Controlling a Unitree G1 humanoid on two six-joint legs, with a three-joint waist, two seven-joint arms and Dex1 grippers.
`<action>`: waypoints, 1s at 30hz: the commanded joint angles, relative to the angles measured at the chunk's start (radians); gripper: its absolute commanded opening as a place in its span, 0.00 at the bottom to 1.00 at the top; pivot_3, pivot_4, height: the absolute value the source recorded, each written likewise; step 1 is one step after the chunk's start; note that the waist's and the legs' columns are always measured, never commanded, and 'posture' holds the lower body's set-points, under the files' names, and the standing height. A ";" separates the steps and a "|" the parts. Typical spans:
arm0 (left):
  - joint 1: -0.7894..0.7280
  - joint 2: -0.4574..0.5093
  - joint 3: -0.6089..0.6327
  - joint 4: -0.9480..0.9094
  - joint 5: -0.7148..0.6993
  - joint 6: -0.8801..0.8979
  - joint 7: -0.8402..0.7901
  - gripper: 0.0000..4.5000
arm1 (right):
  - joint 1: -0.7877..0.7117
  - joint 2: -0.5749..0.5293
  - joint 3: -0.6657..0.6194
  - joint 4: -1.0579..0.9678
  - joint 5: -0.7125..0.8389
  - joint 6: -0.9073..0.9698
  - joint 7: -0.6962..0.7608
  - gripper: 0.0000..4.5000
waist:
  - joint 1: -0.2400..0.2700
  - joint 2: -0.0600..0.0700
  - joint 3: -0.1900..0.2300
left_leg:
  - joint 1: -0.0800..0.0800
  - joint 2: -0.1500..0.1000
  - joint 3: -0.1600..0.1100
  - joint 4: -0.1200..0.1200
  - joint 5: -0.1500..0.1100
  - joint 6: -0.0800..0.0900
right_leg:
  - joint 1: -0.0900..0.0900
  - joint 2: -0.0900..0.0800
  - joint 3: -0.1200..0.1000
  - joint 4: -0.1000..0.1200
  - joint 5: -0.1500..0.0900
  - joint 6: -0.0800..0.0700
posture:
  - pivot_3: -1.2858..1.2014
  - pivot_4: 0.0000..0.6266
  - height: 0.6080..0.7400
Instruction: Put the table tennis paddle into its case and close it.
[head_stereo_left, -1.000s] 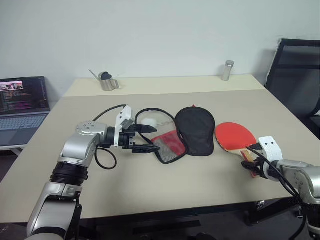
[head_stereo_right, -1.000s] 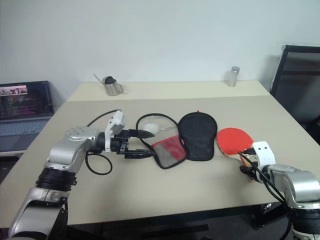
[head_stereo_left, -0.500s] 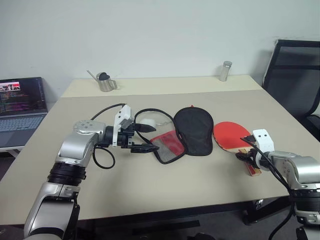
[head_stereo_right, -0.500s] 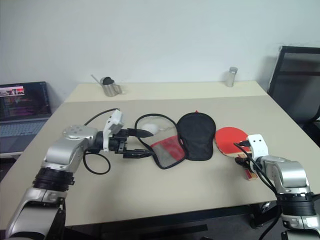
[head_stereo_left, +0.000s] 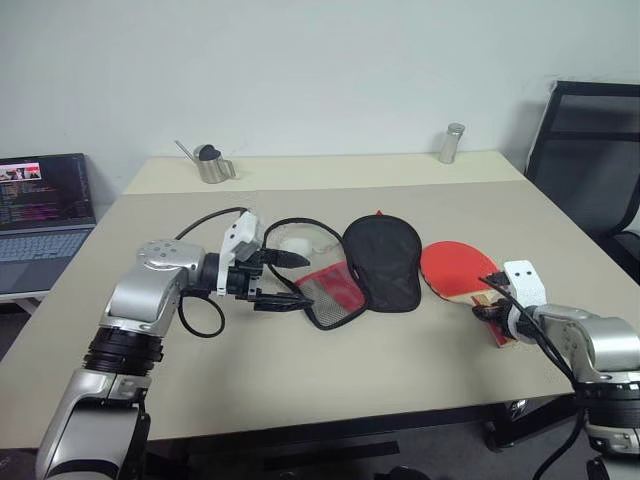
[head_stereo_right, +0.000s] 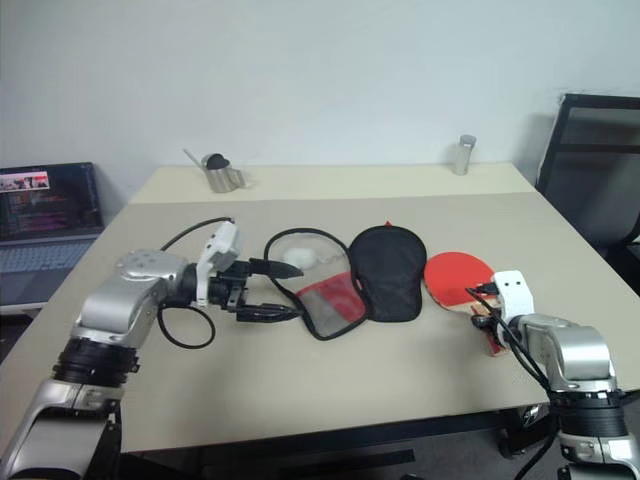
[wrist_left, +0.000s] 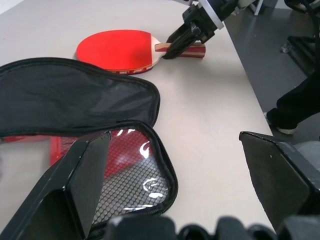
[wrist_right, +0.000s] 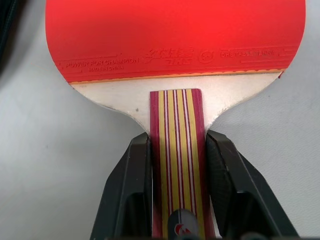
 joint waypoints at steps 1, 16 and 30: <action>0.013 0.022 0.044 -0.047 -0.024 0.000 0.012 1.00 | -0.046 -0.015 -0.090 -0.050 0.012 0.045 -0.031 0.25 | 0.002 0.001 0.001 | 0.000 0.000 0.000 0.000 0.000 0.000 | 0.000 0.000 0.000 0.000 0.000 0.000 | 0.52 0.24 1.00; 0.048 0.038 0.049 -0.081 -0.026 -0.003 0.043 1.00 | -0.333 0.166 -0.079 -0.134 0.043 0.156 -0.128 0.25 | 0.001 0.003 0.002 | -0.004 0.000 0.000 -0.001 0.000 0.000 | -0.004 0.000 0.000 0.000 0.000 0.000 | 0.52 0.24 1.00; 0.082 0.049 0.065 -0.115 -0.031 0.004 0.067 1.00 | -0.342 0.499 0.010 0.134 -0.075 -0.147 -0.314 0.25 | 0.002 0.004 0.002 | -0.009 -0.001 -0.001 -0.001 0.000 0.000 | -0.008 0.000 0.000 0.000 0.000 -0.001 | 0.52 0.24 1.00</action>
